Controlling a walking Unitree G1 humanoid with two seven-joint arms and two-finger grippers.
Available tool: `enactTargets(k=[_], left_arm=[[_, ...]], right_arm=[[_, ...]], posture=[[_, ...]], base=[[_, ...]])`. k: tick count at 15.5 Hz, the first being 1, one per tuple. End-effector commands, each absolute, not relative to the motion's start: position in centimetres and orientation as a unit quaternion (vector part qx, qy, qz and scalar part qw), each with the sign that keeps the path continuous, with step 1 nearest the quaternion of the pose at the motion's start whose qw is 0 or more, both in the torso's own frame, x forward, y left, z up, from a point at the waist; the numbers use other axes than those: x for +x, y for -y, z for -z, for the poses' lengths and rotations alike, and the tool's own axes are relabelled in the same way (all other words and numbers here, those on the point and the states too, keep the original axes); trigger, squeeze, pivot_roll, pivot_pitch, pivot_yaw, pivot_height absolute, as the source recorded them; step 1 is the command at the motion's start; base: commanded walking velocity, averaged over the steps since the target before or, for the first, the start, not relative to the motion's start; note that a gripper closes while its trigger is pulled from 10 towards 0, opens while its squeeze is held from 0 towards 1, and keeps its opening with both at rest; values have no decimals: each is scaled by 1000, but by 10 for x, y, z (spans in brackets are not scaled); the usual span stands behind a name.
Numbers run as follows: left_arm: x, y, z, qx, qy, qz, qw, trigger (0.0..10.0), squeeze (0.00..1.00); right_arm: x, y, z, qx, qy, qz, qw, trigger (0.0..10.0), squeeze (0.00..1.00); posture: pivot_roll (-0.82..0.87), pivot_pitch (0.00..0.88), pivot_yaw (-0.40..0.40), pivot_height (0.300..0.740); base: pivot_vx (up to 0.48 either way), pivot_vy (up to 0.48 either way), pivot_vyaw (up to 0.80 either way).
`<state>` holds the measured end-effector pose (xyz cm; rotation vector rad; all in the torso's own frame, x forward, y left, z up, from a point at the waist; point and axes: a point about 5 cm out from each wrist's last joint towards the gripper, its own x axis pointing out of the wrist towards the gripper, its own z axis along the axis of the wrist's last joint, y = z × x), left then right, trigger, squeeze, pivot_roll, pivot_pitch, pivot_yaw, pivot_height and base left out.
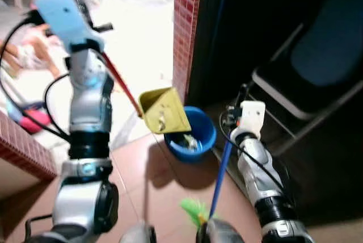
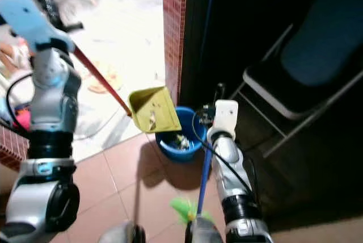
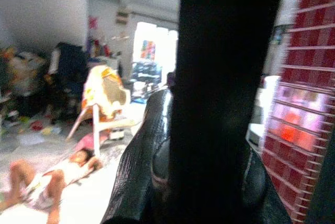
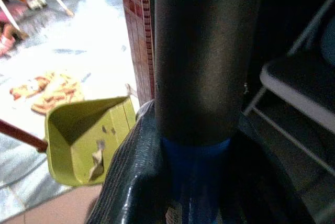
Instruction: Sweep floor
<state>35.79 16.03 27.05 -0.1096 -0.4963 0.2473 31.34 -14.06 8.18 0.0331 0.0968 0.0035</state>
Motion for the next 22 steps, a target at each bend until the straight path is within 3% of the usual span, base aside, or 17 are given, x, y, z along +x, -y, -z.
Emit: enactTargets(k=[1, 5, 7, 10, 13, 14, 19, 22], left_arm=[[352, -148, -282, -57, 284, -93, 953, 10000, 0], [340, -104, -268, -14, 297, 19, 955, 10000, 0], [326, -71, -264, 79, 334, 161, 925, 10000, 0], [309, -45, -252, 205, 368, 280, 863, 10000, 0], [298, -32, -245, 248, 376, 354, 820, 10000, 0], [292, -23, -231, 257, 342, 419, 801, 10000, 0], [275, -14, -198, 287, 315, 487, 762, 10000, 0], [279, -17, -202, 290, 320, 482, 762, 10000, 0]], right_arm=[[315, 146, -86, 23, -36, 10, 999, 10000, 0], [316, 146, -87, 24, -35, 10, 999, 10000, 0], [317, 146, -87, 25, -35, 10, 999, 10000, 0], [317, 146, -88, 27, -33, 11, 999, 10000, 0], [318, 146, -88, 27, -33, 9, 999, 10000, 0], [318, 146, -88, 27, -33, 9, 999, 10000, 0], [319, 146, -88, 28, -32, 10, 999, 10000, 0], [320, 146, -88, 28, -32, 8, 999, 10000, 0]], posture=[[-57, 49, 11, 740], [-57, 50, 11, 740], [-53, 50, 10, 740], [-51, 51, 9, 740], [-45, 50, 6, 740], [-45, 50, 6, 740], [-47, 50, 9, 740], [-46, 51, 7, 740]], base=[[0, 0, 0], [0, 0, 0], [0, 0, 0], [0, 0, 0], [0, 0, 0], [0, 0, 0], [0, 0, 0], [0, 0, 0]])
